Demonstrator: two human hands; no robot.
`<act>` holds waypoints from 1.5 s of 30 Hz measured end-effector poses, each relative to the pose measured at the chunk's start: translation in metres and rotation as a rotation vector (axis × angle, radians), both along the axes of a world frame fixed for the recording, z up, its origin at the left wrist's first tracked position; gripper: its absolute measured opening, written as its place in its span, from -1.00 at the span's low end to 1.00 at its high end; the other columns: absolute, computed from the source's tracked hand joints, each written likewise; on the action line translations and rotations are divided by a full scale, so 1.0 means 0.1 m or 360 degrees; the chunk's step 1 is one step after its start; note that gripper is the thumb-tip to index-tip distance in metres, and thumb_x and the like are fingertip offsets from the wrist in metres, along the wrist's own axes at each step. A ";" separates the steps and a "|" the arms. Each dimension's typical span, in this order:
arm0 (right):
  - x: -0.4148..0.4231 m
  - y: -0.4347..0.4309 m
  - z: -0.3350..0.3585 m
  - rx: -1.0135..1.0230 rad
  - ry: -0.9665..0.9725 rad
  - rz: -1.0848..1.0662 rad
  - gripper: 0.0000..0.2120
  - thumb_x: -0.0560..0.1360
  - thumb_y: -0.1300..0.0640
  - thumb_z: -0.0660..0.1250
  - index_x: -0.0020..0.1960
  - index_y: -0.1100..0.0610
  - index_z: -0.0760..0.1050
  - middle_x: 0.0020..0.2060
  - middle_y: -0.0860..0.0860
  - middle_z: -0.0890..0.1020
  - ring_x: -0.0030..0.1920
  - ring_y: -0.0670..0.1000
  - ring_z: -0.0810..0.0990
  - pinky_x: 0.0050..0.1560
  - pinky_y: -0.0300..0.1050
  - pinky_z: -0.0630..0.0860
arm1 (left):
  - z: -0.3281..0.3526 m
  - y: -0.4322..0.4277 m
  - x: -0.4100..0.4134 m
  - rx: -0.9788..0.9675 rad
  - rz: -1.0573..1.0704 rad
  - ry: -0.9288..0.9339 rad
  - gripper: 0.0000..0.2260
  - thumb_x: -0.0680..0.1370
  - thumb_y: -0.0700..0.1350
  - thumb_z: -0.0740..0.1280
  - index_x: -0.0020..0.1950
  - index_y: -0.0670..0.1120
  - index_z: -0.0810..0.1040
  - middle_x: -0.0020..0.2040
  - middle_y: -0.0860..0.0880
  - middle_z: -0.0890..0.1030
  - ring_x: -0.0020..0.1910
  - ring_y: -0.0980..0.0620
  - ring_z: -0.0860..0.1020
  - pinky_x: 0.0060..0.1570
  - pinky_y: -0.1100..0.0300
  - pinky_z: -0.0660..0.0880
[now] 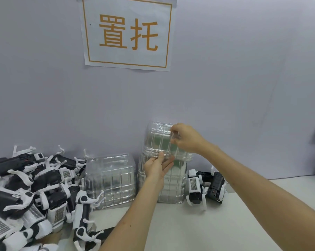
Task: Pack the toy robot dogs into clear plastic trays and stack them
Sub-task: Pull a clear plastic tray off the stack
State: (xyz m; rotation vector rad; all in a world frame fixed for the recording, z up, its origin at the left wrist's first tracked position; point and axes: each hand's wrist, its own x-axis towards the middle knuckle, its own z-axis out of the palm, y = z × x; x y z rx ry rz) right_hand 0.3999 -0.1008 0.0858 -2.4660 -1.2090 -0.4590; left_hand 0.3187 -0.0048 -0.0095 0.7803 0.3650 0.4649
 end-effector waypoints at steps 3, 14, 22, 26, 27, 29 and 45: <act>0.00 0.04 -0.03 -0.0010 -0.0020 -0.0044 -0.72 0.57 0.19 0.29 0.28 0.11 0.51 0.09 0.02 0.53 0.06 0.10 0.52 0.14 0.04 0.47 | 0.01 -0.03 0.02 0.0026 0.0084 0.0077 -0.87 0.62 -0.22 0.33 -0.09 -0.23 0.50 -0.12 -0.18 0.67 -0.27 -0.06 0.71 -0.26 0.13 0.63; -0.01 0.02 -0.04 0.0008 0.0002 0.0008 -0.77 0.54 0.22 0.34 0.19 0.14 0.54 -0.03 -0.05 0.49 -0.01 0.05 0.51 0.08 -0.02 0.47 | -0.03 -0.05 -0.01 0.0080 0.0113 0.0168 -0.90 0.61 -0.21 0.36 -0.02 -0.26 0.57 -0.15 -0.14 0.70 -0.28 -0.07 0.71 -0.29 0.14 0.63; 0.01 0.02 -0.03 0.0094 0.0042 0.0019 -0.84 0.56 0.20 0.35 0.13 0.16 0.58 -0.01 0.02 0.55 -0.02 0.07 0.53 0.07 -0.01 0.49 | -0.04 -0.04 0.02 0.0153 0.0111 0.0200 -0.89 0.62 -0.18 0.35 -0.06 -0.21 0.56 -0.17 -0.11 0.69 -0.29 -0.02 0.70 -0.27 0.16 0.60; 0.03 0.02 -0.02 0.0170 0.0087 0.0023 -0.86 0.57 0.19 0.35 0.11 0.15 0.59 -0.04 -0.02 0.54 -0.06 0.01 0.51 0.02 -0.09 0.47 | -0.08 -0.03 0.02 0.0175 0.0078 0.0147 -0.87 0.62 -0.16 0.34 -0.01 -0.23 0.55 -0.10 -0.14 0.68 -0.22 -0.05 0.70 -0.19 0.15 0.60; 0.04 0.02 -0.03 0.0195 0.0098 0.0025 -0.87 0.57 0.20 0.35 0.11 0.15 0.59 -0.04 -0.03 0.53 -0.07 0.00 0.50 0.01 -0.11 0.46 | -0.08 -0.02 0.02 0.0176 0.0076 0.0136 -0.87 0.62 -0.16 0.34 -0.01 -0.23 0.55 -0.11 -0.14 0.68 -0.22 -0.05 0.70 -0.20 0.15 0.60; 0.04 0.03 -0.03 0.0228 0.0118 0.0021 -0.87 0.57 0.20 0.35 0.10 0.15 0.60 -0.05 -0.04 0.53 -0.07 -0.01 0.50 -0.02 -0.13 0.43 | -0.10 -0.02 0.02 0.0176 0.0072 0.0116 -0.87 0.62 -0.15 0.34 0.00 -0.22 0.55 -0.10 -0.13 0.69 -0.23 -0.04 0.71 -0.21 0.17 0.60; 0.06 0.05 0.01 0.0382 0.0154 0.0018 -0.90 0.58 0.19 0.35 0.07 0.15 0.60 -0.05 -0.03 0.55 -0.01 0.02 0.54 0.13 -0.01 0.51 | -0.10 -0.04 0.06 0.0161 0.0122 0.0148 -0.88 0.61 -0.16 0.35 -0.04 -0.21 0.54 -0.12 -0.13 0.68 -0.28 -0.03 0.71 -0.25 0.18 0.60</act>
